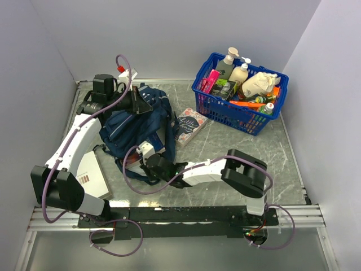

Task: Pack the student bag
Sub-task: Place the book in the student bag.

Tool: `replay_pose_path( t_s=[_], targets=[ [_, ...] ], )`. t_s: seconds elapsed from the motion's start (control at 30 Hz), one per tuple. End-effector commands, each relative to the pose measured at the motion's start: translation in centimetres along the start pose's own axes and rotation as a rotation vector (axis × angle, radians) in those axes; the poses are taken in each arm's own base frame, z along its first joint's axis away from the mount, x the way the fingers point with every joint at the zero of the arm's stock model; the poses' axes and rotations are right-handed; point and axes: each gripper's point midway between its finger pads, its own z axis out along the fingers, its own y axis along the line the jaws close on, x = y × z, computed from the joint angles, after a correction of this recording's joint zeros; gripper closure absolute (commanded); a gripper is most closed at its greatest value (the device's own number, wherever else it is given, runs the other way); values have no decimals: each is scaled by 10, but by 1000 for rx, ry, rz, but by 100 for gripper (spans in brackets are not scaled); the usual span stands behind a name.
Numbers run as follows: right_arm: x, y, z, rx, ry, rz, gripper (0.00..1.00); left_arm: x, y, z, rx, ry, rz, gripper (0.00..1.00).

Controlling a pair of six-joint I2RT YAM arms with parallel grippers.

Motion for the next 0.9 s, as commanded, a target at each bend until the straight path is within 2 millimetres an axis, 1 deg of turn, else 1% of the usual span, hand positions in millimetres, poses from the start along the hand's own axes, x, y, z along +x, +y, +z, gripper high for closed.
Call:
replay_pose_path(
  t_s=[0.0, 0.1, 0.2, 0.23, 0.27, 0.33, 0.4, 0.43, 0.53, 0.6, 0.7, 0.73, 0.8, 0.83, 0.87],
  targets=[
    [-38, 3, 20, -27, -81, -16, 91, -48, -50, -27, 118, -166, 154, 99],
    [-44, -3, 31, -11, -68, -54, 93, -45, -59, -30, 154, -150, 131, 99],
    [-44, -8, 37, -14, -102, -184, 98, -42, -72, -33, 218, -122, 92, 99],
    [-43, -11, 39, -12, -122, -263, 100, -39, -75, -33, 237, -108, 74, 99],
    [-34, -16, 40, -6, -138, -288, 100, -37, -82, -35, 272, -89, 48, 99],
    [-27, -23, 41, 14, -149, -353, 100, -31, -87, -37, 291, -55, 25, 99],
    [-18, -27, 43, 17, -156, -382, 100, -33, -92, -43, 294, -64, 60, 99],
    [-9, -31, 47, 28, -141, -399, 100, -33, -93, -44, 291, -69, 79, 99],
    [-7, -36, 56, 47, -153, -415, 100, -32, -96, -50, 288, -67, 100, 99],
    [-13, -41, 61, 63, -179, -418, 100, -30, -97, -50, 295, -55, 93, 99],
    [-34, -50, 68, 107, -276, -446, 100, -23, -97, -49, 309, -39, 73, 99],
    [-44, -50, 74, 128, -310, -476, 100, -21, -97, -48, 314, -31, 55, 99],
    [-58, -62, 76, 221, -357, -487, 100, -18, -98, -47, 326, -18, 39, 99],
    [-69, -66, 78, 261, -398, -492, 100, -19, -101, -49, 334, -16, 31, 99],
    [-71, -65, 78, 272, -403, -483, 100, -19, -102, -50, 336, -13, 31, 99]
  ],
)
